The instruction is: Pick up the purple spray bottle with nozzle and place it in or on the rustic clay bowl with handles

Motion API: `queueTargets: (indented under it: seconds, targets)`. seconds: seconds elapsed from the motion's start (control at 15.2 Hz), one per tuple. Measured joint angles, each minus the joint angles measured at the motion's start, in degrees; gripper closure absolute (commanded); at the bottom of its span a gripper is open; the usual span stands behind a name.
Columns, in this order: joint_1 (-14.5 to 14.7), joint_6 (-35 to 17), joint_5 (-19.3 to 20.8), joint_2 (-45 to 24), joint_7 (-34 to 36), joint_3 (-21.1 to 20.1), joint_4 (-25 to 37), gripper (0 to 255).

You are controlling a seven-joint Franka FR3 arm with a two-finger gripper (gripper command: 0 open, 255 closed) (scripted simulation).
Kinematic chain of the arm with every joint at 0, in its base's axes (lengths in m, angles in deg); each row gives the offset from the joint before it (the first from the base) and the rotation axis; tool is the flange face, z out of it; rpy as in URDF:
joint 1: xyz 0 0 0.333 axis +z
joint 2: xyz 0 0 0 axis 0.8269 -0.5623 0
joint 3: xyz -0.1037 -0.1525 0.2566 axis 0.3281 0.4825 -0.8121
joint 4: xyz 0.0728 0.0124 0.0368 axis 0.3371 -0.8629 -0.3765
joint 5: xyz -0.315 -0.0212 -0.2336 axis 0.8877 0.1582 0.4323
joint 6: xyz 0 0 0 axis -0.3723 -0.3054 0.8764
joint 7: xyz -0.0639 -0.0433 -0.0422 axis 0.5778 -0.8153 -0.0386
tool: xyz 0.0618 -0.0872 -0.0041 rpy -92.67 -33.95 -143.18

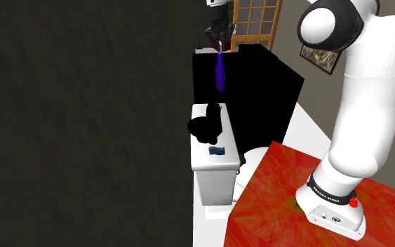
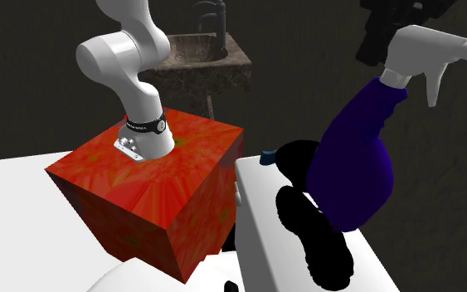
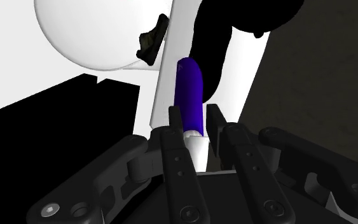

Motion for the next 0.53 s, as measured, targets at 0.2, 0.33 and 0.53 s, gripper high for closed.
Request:
queueTargets:
  seconds: [0.2,0.33,0.53]
  targets:
    - [2.3,1.1,0.2,2.9,3.4,-1.2,-2.0,255]
    - [3.7,1.9,0.2,5.0,5.4,-1.9,-3.3,255]
    - [6.1,2.6,0.2,8.2,9.2,-3.4,-6.1,255]
